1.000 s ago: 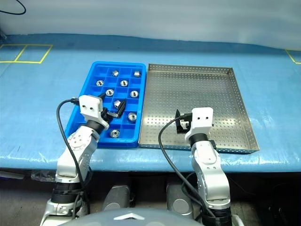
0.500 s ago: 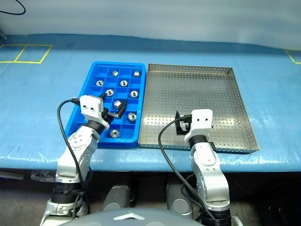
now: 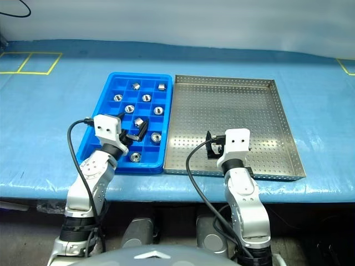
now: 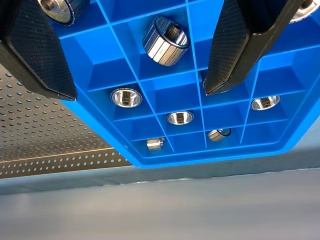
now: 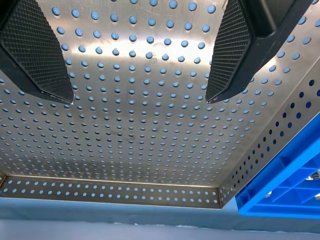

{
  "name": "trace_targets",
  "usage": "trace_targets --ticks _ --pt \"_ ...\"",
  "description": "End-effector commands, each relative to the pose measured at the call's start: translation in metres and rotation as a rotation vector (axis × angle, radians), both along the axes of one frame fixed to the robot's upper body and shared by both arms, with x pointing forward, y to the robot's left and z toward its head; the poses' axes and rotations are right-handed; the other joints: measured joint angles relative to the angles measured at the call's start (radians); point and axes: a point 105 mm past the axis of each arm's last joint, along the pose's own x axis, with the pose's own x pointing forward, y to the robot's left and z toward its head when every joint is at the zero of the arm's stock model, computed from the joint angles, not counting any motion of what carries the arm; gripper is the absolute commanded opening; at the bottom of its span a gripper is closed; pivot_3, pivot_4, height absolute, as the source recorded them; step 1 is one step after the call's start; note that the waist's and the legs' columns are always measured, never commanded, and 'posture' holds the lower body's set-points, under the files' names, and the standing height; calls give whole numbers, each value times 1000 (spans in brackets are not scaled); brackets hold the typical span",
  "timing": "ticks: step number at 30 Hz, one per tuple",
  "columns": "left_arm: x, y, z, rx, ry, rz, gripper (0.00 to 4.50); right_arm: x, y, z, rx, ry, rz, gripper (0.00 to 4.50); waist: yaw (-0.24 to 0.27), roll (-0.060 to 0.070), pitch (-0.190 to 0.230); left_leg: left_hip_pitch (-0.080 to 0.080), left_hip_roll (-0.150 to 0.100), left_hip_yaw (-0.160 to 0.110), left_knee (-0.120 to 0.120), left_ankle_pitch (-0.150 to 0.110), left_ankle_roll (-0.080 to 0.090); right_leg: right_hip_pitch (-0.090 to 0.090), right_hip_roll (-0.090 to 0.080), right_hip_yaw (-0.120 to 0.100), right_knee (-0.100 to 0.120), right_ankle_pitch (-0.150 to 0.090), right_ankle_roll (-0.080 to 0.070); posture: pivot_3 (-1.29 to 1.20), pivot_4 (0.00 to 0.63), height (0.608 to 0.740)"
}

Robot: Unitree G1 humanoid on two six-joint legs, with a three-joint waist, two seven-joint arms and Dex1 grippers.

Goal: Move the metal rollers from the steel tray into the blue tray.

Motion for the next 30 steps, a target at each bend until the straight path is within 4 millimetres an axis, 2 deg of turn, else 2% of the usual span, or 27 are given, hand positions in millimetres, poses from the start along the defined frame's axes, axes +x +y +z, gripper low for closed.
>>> trace_targets --ticks 1,30 --pt "-1 -2 11 4 -47 0 4500 0 0 10 0 -38 3 4440 0 0 0 0 0 0 0 0 0 0 0 0 0 0 0 -25 150 740" --pt "2 -3 15 2 -60 -3 4500 4 2 12 4 -52 6 4440 0 0 0 0 0 0 0 0 0 0 0 0 0 0 0 -25 150 740"
